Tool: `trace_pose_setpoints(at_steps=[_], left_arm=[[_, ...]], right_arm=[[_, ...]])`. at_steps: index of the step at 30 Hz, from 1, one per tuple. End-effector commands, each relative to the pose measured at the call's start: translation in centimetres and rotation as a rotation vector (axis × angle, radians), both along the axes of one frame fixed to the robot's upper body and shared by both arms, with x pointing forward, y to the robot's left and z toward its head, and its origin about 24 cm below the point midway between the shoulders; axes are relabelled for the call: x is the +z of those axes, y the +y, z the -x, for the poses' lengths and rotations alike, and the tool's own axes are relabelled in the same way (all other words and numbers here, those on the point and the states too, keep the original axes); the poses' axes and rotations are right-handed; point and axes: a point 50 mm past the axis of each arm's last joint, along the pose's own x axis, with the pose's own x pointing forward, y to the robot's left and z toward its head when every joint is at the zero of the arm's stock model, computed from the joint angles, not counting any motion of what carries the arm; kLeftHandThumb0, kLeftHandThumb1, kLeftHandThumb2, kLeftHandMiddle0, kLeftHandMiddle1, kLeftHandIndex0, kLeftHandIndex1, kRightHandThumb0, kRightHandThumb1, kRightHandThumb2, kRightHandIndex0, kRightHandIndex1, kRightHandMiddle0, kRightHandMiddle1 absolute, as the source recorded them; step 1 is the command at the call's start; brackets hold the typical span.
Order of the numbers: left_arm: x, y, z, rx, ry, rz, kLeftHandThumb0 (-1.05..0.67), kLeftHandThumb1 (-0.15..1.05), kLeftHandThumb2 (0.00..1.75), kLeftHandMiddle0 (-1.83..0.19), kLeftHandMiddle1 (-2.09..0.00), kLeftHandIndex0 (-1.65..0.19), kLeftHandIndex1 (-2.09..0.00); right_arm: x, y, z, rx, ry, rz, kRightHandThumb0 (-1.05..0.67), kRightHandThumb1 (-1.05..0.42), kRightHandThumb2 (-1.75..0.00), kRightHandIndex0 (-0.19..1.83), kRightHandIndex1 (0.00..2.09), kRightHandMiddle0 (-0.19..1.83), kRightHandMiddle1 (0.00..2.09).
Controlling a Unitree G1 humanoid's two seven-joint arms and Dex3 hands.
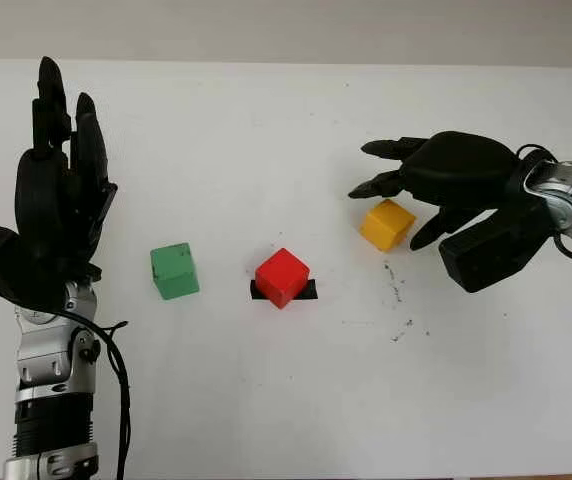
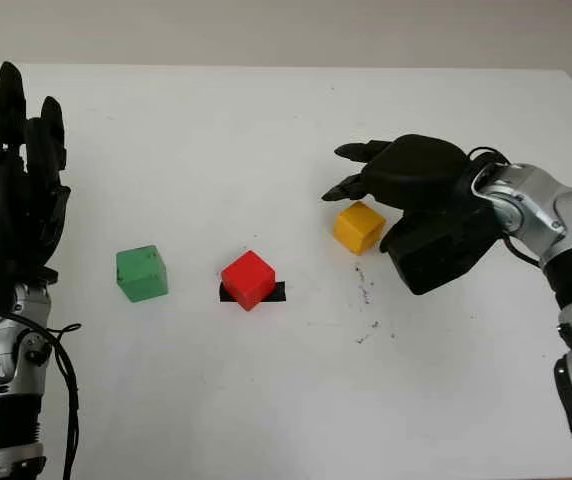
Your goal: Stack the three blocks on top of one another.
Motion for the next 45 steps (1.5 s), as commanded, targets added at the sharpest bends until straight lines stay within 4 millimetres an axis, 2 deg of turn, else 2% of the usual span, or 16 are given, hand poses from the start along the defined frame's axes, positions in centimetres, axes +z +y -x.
trace_pose_setpoints(at_steps=[1,8,9,11,12,14,16,22,30,34,37,42,45], left_arm=[[0.3,0.2,0.2,0.004,-0.01,-0.017,-0.69,1.05,0.56,0.07,-0.05,0.13,-0.05],[0.4,0.1,0.2,0.013,-0.003,-0.017,-0.67,1.05,0.56,0.06,-0.06,0.13,-0.06],[0.4,0.1,0.1,0.015,0.0,-0.026,-0.67,1.05,0.56,0.06,-0.06,0.13,-0.06],[0.4,0.1,0.1,0.013,0.002,-0.037,-0.68,1.05,0.56,0.07,-0.05,0.13,-0.05],[0.4,0.1,0.1,0.013,0.003,-0.039,-0.68,1.05,0.56,0.07,-0.05,0.13,-0.05],[0.4,0.1,0.1,0.014,0.004,-0.051,-0.68,1.05,0.55,0.07,-0.05,0.13,-0.05],[0.3,0.1,0.0,0.014,0.004,-0.062,-0.68,1.05,0.55,0.07,-0.05,0.14,-0.05],[0.2,0.0,0.0,0.018,0.015,-0.069,-0.68,1.05,0.53,0.06,-0.06,0.12,-0.06],[0.0,-0.3,0.1,0.006,0.017,-0.073,-0.68,1.05,0.54,0.06,-0.06,0.11,-0.06],[-0.1,-0.4,0.1,0.006,0.018,-0.075,-0.69,1.05,0.54,0.04,-0.06,0.11,-0.06],[-0.2,-0.5,0.1,0.009,0.017,-0.076,-0.7,1.05,0.54,0.03,-0.06,0.1,-0.07],[-0.3,-0.8,0.1,0.011,0.024,-0.099,-0.7,1.05,0.56,0.04,-0.05,0.1,-0.06],[-0.3,-1.0,0.1,0.006,0.023,-0.1,-0.7,1.05,0.58,0.05,-0.05,0.11,-0.06]], right_arm=[[-0.3,0.0,0.0,0.012,-0.005,-0.01,-0.42,-0.86,-0.07,0.15,0.07,0.61,0.14],[-0.6,-0.1,0.1,0.038,-0.027,-0.057,-0.4,-0.91,-0.07,0.19,0.08,0.78,0.22],[-0.7,-0.2,0.1,0.044,-0.031,-0.061,-0.4,-0.93,-0.06,0.2,0.07,0.77,0.33],[-0.7,-0.2,0.2,0.05,-0.039,-0.07,-0.38,-0.95,-0.06,0.22,0.06,0.59,0.88],[-0.7,-0.2,0.2,0.051,-0.04,-0.074,-0.37,-0.96,-0.06,0.23,0.06,0.54,1.02],[-0.6,-0.3,0.2,0.063,-0.049,-0.079,-0.37,-0.96,-0.05,0.23,0.06,0.48,1.18],[-0.6,-0.3,0.2,0.069,-0.057,-0.08,-0.37,-0.96,-0.05,0.24,0.06,0.46,1.24],[0.2,-0.4,0.1,0.055,-0.052,-0.111,-0.36,-0.97,-0.05,0.24,0.06,0.43,1.24],[1.7,-0.4,0.1,0.061,-0.1,-0.157,-0.34,-0.92,-0.05,0.34,0.08,0.53,1.12],[3.7,0.2,0.1,0.077,-0.132,-0.181,-0.31,-0.89,-0.05,0.35,0.06,0.62,0.96],[5.0,0.8,0.1,0.092,-0.146,-0.163,-0.33,-0.88,-0.05,0.35,0.06,0.65,0.95],[8.2,3.0,0.5,0.162,-0.15,-0.108,-0.35,-0.86,-0.05,0.35,0.05,0.69,0.94],[9.2,4.1,0.7,0.178,-0.105,-0.099,-0.35,-0.86,-0.05,0.33,0.05,0.67,0.92]])
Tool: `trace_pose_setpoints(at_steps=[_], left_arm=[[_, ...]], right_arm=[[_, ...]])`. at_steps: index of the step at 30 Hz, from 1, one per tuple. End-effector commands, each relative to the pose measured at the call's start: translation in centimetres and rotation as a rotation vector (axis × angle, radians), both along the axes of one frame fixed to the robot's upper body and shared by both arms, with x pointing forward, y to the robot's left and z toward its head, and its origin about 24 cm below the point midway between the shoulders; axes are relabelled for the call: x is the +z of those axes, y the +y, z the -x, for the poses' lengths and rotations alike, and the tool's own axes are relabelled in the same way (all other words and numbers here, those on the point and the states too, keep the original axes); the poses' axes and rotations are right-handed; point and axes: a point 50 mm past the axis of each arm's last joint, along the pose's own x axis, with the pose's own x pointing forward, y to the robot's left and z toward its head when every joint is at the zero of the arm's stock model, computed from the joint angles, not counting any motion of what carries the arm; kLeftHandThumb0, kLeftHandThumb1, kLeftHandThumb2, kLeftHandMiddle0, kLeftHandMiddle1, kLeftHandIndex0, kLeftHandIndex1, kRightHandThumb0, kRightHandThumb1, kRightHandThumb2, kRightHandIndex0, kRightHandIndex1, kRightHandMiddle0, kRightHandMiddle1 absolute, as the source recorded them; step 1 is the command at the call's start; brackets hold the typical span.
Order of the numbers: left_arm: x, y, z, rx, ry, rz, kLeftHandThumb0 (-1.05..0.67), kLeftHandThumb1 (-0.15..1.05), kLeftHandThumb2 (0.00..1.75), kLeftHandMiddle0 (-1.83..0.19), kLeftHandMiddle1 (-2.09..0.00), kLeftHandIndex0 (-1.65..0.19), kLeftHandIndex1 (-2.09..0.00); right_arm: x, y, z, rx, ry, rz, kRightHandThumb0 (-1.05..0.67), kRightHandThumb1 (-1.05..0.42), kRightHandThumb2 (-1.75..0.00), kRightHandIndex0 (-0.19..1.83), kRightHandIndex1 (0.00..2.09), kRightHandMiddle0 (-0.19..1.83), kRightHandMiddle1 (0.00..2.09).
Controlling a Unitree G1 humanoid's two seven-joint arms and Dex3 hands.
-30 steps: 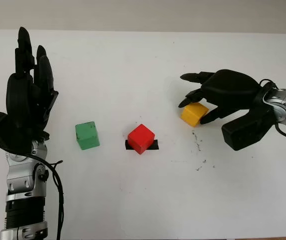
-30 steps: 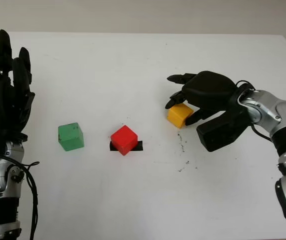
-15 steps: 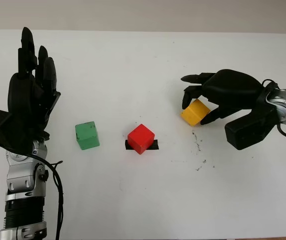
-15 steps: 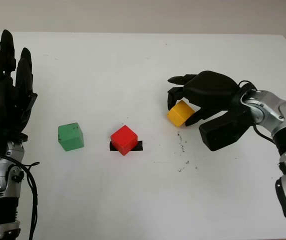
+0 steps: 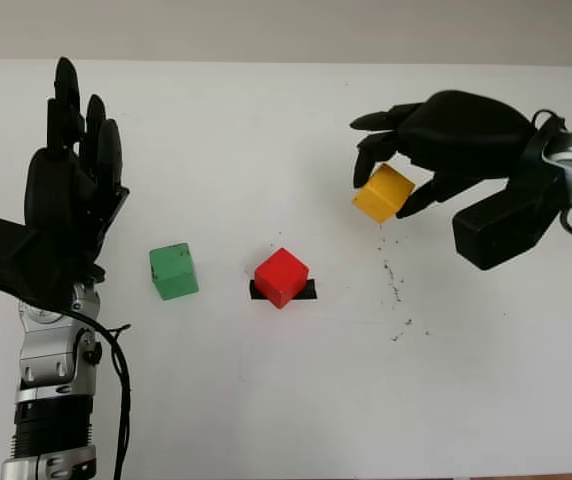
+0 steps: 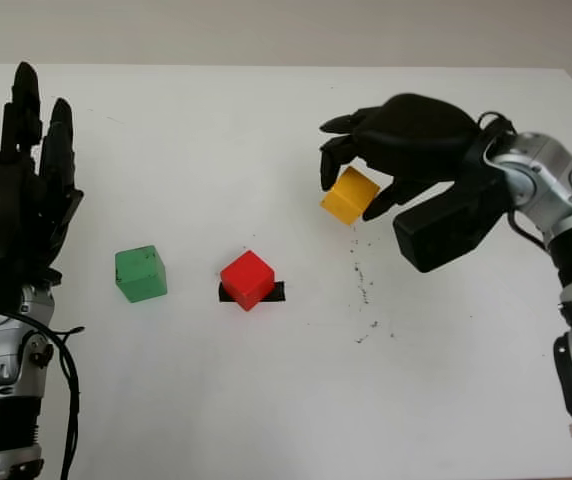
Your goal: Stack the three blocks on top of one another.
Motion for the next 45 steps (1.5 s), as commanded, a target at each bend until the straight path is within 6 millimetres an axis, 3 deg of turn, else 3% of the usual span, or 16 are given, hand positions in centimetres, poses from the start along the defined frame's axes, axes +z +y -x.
trace_pose_setpoints(at_steps=[1,4,9,20,29,45], left_arm=[[0.1,-0.1,0.3,0.002,-0.014,-0.01,-0.7,1.05,0.59,0.06,-0.05,0.11,-0.06],[0.1,-0.3,0.4,-0.004,-0.016,-0.011,-0.7,1.05,0.6,0.06,-0.05,0.11,-0.06],[0.4,-0.4,0.6,0.003,-0.028,-0.012,-0.72,1.05,0.58,0.06,-0.05,0.11,-0.06],[0.5,-0.5,0.9,0.011,-0.03,0.002,-0.7,1.05,0.56,0.03,-0.06,0.1,-0.06],[0.4,-0.7,1.0,0.01,-0.03,-0.008,-0.69,1.05,0.55,0.05,-0.05,0.11,-0.05],[0.7,-1.0,0.8,0.013,-0.037,-0.006,-0.7,1.05,0.55,0.06,-0.05,0.12,-0.05]], right_arm=[[1.6,1.2,0.3,0.035,-0.017,-0.008,-0.35,-0.87,-0.05,0.33,0.05,0.67,0.91],[1.8,2.5,0.2,0.051,0.051,-0.005,-0.37,-0.87,-0.05,0.33,0.05,0.64,0.99],[1.6,4.2,0.0,0.083,0.202,-0.072,-0.39,-0.9,-0.06,0.3,0.05,0.51,1.29],[-0.3,5.9,0.6,0.047,0.462,-0.277,-0.41,-0.94,-0.06,0.25,0.03,0.41,1.41],[-1.5,6.0,2.3,-0.028,0.516,-0.379,-0.4,-0.97,-0.06,0.2,0.04,0.3,1.49],[-1.9,7.5,3.5,-0.035,0.536,-0.341,-0.39,-0.96,-0.05,0.24,0.06,0.33,1.51]])
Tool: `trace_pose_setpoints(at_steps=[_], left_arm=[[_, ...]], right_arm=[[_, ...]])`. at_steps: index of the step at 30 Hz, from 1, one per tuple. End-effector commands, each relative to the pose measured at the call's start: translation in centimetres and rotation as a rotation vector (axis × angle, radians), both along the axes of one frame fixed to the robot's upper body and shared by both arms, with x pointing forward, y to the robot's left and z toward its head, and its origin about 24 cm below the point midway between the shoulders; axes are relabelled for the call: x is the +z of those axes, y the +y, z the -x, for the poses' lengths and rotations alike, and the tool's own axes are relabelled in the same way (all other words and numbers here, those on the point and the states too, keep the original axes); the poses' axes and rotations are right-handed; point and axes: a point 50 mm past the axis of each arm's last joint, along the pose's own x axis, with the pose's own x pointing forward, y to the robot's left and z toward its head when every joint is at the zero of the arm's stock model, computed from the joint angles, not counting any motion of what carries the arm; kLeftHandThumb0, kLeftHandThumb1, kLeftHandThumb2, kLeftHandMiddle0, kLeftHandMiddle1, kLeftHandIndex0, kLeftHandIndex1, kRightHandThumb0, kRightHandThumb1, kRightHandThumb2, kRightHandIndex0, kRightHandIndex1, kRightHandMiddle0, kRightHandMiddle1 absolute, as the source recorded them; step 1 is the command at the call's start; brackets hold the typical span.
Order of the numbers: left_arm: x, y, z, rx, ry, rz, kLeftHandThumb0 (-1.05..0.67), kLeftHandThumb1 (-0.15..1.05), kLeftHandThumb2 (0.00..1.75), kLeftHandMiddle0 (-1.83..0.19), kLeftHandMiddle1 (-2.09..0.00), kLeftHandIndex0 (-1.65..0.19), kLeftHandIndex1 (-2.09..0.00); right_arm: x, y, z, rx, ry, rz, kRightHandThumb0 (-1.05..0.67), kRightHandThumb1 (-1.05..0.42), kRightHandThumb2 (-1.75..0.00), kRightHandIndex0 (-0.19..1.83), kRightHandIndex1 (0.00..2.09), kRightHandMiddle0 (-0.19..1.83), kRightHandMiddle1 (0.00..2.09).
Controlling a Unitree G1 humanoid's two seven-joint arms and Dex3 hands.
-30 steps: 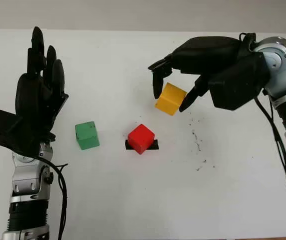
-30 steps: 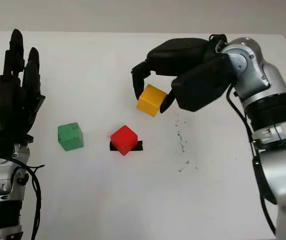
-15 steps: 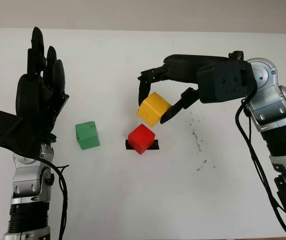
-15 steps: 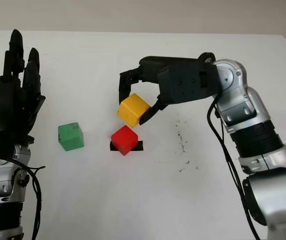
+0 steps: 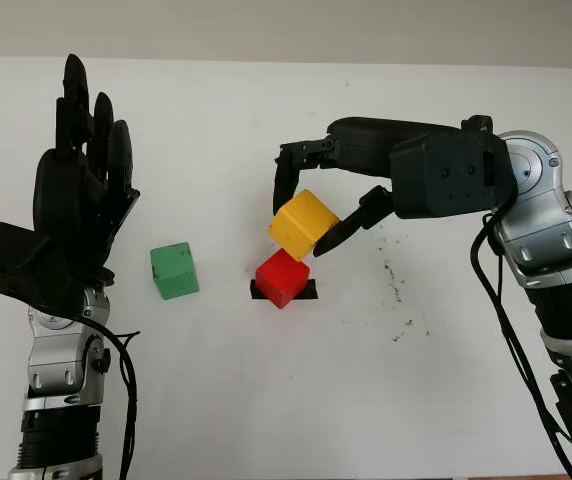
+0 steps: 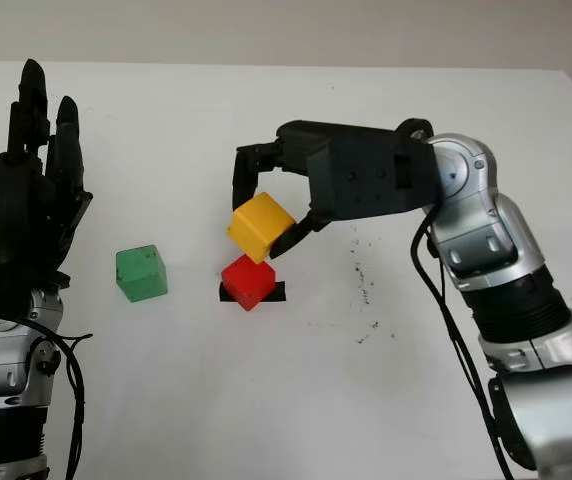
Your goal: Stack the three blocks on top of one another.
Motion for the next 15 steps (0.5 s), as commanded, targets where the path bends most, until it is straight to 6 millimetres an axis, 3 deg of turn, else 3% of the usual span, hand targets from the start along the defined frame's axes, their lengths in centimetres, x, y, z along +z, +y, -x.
trace_pose_setpoints(at_steps=[1,15], left_arm=[[0.3,-0.1,0.0,-0.001,-0.016,-0.005,-0.69,1.05,0.55,0.06,-0.05,0.12,-0.05],[0.4,-0.6,0.0,0.012,-0.018,-0.027,-0.68,1.05,0.57,0.05,-0.05,0.12,-0.05]], right_arm=[[0.3,0.8,0.1,0.024,-0.005,0.016,-0.39,-0.96,-0.05,0.24,0.06,0.33,1.51],[-0.8,2.6,-0.6,0.067,0.062,0.079,-0.4,-0.97,-0.06,0.23,0.05,0.33,1.53]])
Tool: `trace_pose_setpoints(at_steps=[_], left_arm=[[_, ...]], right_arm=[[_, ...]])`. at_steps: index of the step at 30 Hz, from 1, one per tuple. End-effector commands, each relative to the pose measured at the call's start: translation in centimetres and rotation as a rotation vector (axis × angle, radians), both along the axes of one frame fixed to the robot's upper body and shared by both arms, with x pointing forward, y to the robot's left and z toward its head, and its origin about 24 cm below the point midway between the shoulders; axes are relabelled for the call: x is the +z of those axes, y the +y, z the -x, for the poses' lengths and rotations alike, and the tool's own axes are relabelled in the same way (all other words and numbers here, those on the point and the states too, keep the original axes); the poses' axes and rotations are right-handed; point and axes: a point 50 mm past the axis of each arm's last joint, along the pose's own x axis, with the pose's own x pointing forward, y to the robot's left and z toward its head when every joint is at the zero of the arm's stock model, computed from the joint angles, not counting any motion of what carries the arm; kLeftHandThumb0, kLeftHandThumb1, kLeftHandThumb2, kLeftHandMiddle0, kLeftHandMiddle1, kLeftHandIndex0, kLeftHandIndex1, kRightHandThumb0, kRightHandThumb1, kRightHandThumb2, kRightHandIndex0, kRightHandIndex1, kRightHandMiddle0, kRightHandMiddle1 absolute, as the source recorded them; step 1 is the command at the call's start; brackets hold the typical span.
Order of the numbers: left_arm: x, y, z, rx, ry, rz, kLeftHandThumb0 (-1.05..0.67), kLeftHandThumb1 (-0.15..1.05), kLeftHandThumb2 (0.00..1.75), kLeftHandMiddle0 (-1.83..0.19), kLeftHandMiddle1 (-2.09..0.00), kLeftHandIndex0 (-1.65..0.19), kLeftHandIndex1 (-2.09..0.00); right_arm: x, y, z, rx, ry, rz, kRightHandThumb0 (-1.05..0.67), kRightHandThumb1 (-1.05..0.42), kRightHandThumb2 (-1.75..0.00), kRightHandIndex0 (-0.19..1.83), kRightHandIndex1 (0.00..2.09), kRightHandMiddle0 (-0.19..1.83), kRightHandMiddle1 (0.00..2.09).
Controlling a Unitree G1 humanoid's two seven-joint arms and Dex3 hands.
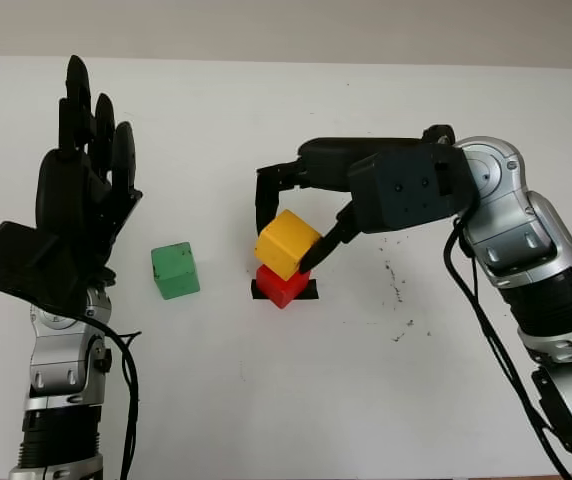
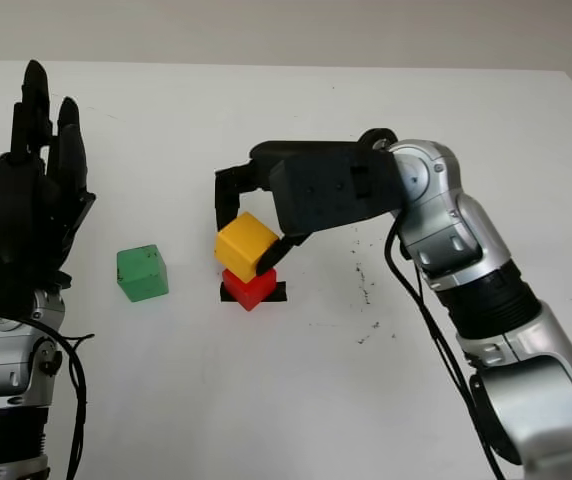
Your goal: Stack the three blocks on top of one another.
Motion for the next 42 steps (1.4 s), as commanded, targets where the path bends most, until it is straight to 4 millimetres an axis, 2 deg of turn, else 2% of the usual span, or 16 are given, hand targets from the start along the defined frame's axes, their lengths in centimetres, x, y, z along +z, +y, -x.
trace_pose_setpoints(at_steps=[1,11,42], left_arm=[[0.5,-0.3,0.1,-0.007,-0.024,-0.001,-0.68,1.05,0.58,0.05,-0.05,0.12,-0.05],[0.2,-0.3,0.3,-0.013,-0.016,0.01,-0.69,1.05,0.57,0.07,-0.05,0.13,-0.05],[0.1,-0.6,0.5,-0.019,0.002,0.021,-0.66,1.05,0.56,0.07,-0.06,0.13,-0.05]], right_arm=[[0.7,0.4,-0.1,0.011,-0.01,-0.001,-0.39,-0.97,-0.06,0.22,0.04,0.32,1.54],[0.1,0.5,-0.3,-0.002,0.027,0.012,-0.38,-0.97,-0.05,0.21,0.05,0.3,1.59],[-0.5,0.3,-0.1,0.027,-0.033,0.07,-0.41,-0.99,-0.06,0.22,0.05,0.29,1.58]])
